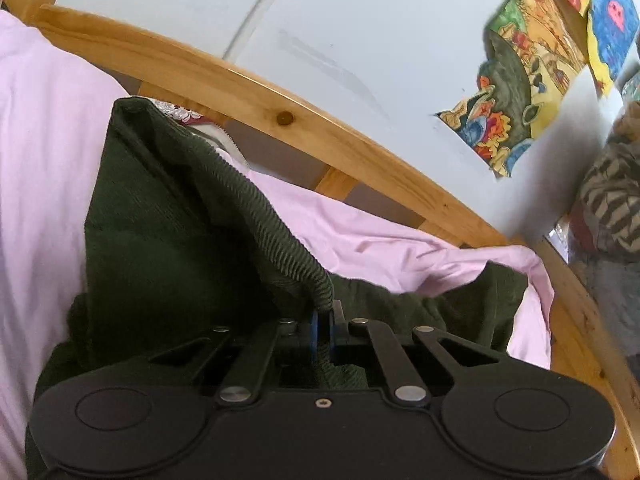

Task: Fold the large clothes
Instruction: 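Lay the folded hem down and open both grippers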

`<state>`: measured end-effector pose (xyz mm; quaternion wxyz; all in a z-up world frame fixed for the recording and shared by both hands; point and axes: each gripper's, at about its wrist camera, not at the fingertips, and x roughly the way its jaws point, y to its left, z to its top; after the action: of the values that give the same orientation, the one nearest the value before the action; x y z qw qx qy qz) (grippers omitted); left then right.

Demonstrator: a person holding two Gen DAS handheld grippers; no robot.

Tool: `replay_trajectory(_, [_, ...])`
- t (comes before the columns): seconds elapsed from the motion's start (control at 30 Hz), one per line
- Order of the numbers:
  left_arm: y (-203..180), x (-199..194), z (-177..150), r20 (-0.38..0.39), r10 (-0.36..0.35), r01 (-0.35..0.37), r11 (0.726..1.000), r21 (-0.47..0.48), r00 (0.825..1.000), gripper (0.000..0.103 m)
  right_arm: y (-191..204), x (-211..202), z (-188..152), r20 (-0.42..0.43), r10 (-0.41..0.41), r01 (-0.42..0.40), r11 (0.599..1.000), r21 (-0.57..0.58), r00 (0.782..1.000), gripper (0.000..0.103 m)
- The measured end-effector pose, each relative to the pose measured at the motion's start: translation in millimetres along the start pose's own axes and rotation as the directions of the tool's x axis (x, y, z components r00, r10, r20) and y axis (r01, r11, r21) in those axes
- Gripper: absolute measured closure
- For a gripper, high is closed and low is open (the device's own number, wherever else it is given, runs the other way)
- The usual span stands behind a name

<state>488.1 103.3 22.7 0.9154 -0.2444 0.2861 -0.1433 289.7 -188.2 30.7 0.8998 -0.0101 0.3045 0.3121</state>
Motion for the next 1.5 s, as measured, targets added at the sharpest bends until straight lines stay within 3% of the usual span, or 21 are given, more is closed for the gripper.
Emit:
replay_trajectory(0.03, [4.9,-0.9,-0.5,0.007,0.005,-0.005,1.0,-0.002,1.0,0.099,-2.4,-2.4,-0.6,-0.01,0.013,-0.013,1.0,0.023,1.0,0.086])
replay_trajectory(0.1, [11.9,0.2,-1.0,0.007,0.024,-0.024,0.999,0.031,1.0,0.099,-12.5,-17.2,-1.8,-0.013,0.058,-0.056,0.992,0.112,0.998,0.049])
replay_trajectory(0.17, [16.4,6.2,-3.9,-0.028,0.058,-0.056,0.995,0.08,0.998,0.098,-27.9,-33.6,4.3,0.032,0.059,-0.063,0.982,0.179,0.998,0.046])
replay_trajectory(0.3, [27.3,15.6,-13.2,-0.058,0.107,-0.102,0.991,0.091,0.993,0.096,-68.2,-58.8,26.4,0.113,-0.021,-0.01,0.963,0.268,0.993,0.046])
replay_trajectory(0.4, [31.6,22.0,-16.9,-0.08,0.139,-0.132,0.987,0.088,0.987,0.087,-105.2,-45.0,52.9,0.108,-0.075,0.034,0.94,0.34,0.991,0.043])
replay_trajectory(0.47, [34.5,14.9,-16.6,-0.067,0.119,-0.115,0.991,0.061,0.991,0.075,-127.6,-27.4,74.4,0.082,-0.113,0.078,0.934,0.349,0.99,0.036])
replay_trajectory(0.53, [36.1,0.1,-12.3,-0.023,0.094,-0.093,0.993,0.07,0.995,0.044,-150.0,-15.2,97.2,0.053,-0.122,0.094,0.925,0.369,0.991,0.028])
replay_trajectory(0.6, [36.6,-9.2,-4.6,0.03,0.128,-0.13,0.986,0.106,0.991,0.033,-170.7,-2.1,121.4,0.025,-0.154,0.13,0.899,0.419,0.988,0.016])
replay_trajectory(0.67, [38.8,-8.2,8.9,0.051,0.186,-0.19,0.978,0.087,0.981,0.031,-192.5,11.4,140.6,-0.026,-0.153,0.146,0.868,0.474,0.988,0.012])
replay_trajectory(0.73, [48.7,-2.4,24.6,0.056,0.253,-0.253,0.968,-0.006,0.966,0.031,-209.2,28.3,156.6,-0.095,-0.184,0.206,0.815,0.541,0.978,0.012])
replay_trajectory(0.77, [53.5,1.6,31.6,0.054,0.285,-0.282,0.958,-0.052,0.957,0.032,-217.0,37.8,162.5,-0.149,-0.203,0.252,0.784,0.568,0.968,0.016])
replay_trajectory(0.8, [56.8,6.3,36.7,0.046,0.303,-0.299,0.951,-0.084,0.952,0.04,-223.0,45.7,166.7,-0.181,-0.229,0.292,0.75,0.594,0.956,0.027])
replay_trajectory(0.83, [60.3,10.9,40.7,0.045,0.293,-0.287,0.952,-0.107,0.955,0.071,-228.8,50.3,168.9,-0.197,-0.252,0.32,0.72,0.617,0.947,0.035])
replay_trajectory(0.87, [61.5,14.7,42.5,0.037,0.269,-0.264,0.958,-0.114,0.962,0.091,-233.1,53.9,171.2,-0.198,-0.27,0.333,0.707,0.624,0.942,0.066])
replay_trajectory(0.9, [61.9,16.6,41.9,0.027,0.256,-0.25,0.96,-0.129,0.966,0.1,-234.6,55.8,173.4,-0.186,-0.283,0.336,0.713,0.616,0.941,0.089])
replay_trajectory(0.97, [60.8,10.3,31.6,0.058,0.249,-0.237,0.959,-0.156,0.967,0.101,-230.2,47.2,168.2,-0.1,-0.298,0.299,0.758,0.58,0.949,0.089])
replay_trajectory(1.1, [60.7,-1.2,2.7,0.05,0.265,-0.26,0.962,-0.088,0.963,0.101,-215.0,22.1,135.1,0.065,-0.278,0.218,0.86,0.461,0.958,0.094])
replay_trajectory(1.23, [80.6,9.9,-22.0,-0.032,0.272,-0.274,0.958,-0.084,0.962,0.1,-229.9,16.3,76.0,0.035,-0.296,0.245,0.845,0.474,0.954,0.094])
replay_trajectory(1.33, [69.2,12.0,-28.4,-0.023,0.288,-0.288,0.958,0.018,0.957,0.098,-226.6,22.3,55.5,0.031,-0.304,0.256,0.849,0.463,0.952,0.091])
replay_trajectory(1.47, [50.7,-8.8,-31.2,-0.046,0.307,-0.302,0.949,0.091,0.951,0.083,-214.9,8.2,59.6,-0.007,-0.304,0.275,0.85,0.449,0.953,0.058])
replay_trajectory(1.5, [48.2,-18.6,-34.1,-0.04,0.309,-0.304,0.947,0.104,0.95,0.069,-205.3,-1.2,61.2,-0.008,-0.312,0.286,0.861,0.421,0.95,0.05])
